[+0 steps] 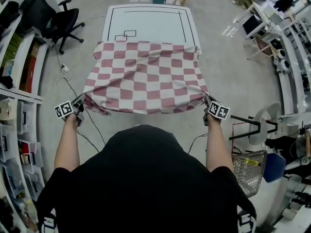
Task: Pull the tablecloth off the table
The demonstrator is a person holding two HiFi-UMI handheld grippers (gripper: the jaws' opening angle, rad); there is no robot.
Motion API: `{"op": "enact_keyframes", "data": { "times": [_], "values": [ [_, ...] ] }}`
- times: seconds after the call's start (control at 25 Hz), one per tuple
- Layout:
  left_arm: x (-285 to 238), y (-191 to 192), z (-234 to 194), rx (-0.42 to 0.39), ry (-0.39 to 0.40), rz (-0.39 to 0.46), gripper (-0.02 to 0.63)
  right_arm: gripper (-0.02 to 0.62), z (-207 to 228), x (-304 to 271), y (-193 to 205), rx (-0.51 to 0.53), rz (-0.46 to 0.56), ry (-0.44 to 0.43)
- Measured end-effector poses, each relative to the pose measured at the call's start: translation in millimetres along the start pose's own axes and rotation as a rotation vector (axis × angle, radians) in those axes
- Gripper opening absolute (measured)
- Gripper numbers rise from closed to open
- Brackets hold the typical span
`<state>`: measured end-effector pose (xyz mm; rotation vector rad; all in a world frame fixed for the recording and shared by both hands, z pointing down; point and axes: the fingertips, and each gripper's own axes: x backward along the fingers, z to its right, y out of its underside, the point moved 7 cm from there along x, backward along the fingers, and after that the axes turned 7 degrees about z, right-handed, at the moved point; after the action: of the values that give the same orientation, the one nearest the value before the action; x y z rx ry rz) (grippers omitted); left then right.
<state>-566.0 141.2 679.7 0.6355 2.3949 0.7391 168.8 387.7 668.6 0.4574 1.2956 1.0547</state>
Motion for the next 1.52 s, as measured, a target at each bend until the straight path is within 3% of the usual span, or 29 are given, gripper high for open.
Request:
{"op": "enact_keyframes", "data": {
  "times": [0.32,0.56,0.92,1.24,1.52],
  "values": [
    [9,3,38,0.031,-0.024,0.043,0.020,0.025,7,13,-23,0.024,-0.023,-0.045],
    [35,69,76,0.065,-0.026,0.102,0.021,0.025,37,54,2,0.060,-0.027,-0.106],
    [41,118,111,0.088,-0.009,0.095,0.021,0.025,52,87,7,0.080,0.000,-0.119],
    [57,113,130,0.066,0.014,0.138,0.021,0.025,78,118,15,0.050,0.042,-0.077],
    [58,83,163,0.022,0.091,0.204,0.021,0.025,71,139,-17,0.049,0.151,-0.085]
  ]
}}
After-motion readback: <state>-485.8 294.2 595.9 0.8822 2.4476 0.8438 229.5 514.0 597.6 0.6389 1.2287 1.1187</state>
